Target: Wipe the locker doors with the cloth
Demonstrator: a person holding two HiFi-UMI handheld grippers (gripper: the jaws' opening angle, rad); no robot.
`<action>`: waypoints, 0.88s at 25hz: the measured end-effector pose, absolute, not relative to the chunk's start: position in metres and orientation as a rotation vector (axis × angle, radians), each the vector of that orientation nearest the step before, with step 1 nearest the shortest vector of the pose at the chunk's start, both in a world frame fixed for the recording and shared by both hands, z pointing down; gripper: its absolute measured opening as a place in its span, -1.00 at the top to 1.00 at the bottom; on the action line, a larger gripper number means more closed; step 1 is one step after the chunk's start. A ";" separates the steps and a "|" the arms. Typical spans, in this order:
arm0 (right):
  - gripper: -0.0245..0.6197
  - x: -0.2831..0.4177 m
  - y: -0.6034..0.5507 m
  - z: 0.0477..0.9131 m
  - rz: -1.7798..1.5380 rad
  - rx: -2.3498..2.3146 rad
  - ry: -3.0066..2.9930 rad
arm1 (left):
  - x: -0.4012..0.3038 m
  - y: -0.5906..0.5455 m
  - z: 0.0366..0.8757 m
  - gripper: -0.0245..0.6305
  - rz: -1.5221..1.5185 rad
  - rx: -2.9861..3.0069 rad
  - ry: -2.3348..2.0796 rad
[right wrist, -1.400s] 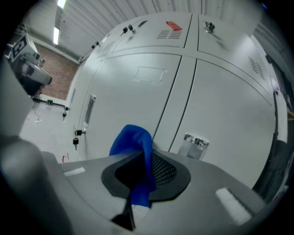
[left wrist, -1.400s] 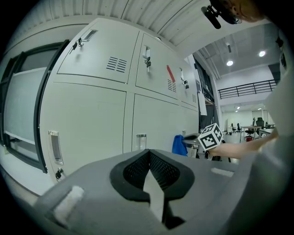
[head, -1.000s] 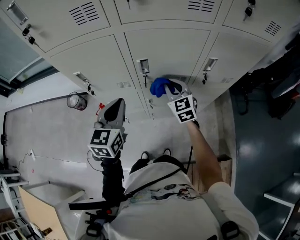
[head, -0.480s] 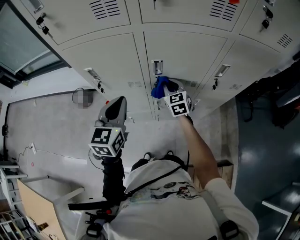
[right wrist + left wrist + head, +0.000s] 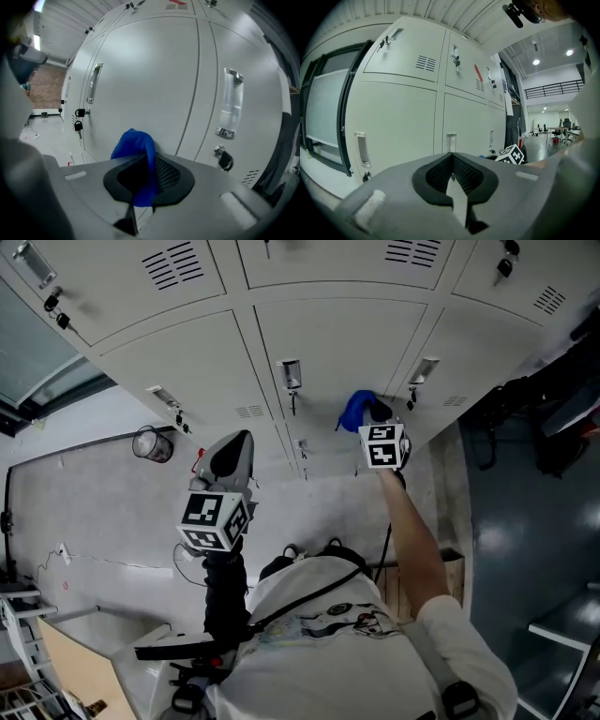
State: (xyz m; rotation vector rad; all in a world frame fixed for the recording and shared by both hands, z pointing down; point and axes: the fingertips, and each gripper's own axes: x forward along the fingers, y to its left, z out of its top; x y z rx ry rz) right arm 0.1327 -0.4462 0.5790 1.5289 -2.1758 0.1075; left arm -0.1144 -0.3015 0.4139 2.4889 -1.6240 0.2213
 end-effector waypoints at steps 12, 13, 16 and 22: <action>0.80 0.173 -0.412 0.541 0.082 1.534 -2.325 | -0.072 -0.280 0.422 0.93 0.256 2.481 -1.583; 0.80 0.174 -0.402 0.535 0.091 1.527 -2.360 | -0.069 -0.275 0.426 0.93 0.262 2.472 -1.580; 0.80 0.177 -0.367 0.521 0.141 1.513 -2.457 | -0.059 -0.257 0.440 0.93 0.285 2.453 -1.568; 0.80 0.171 -0.279 0.500 0.216 1.497 -2.560 | -0.057 -0.206 0.460 0.93 0.315 2.443 -1.544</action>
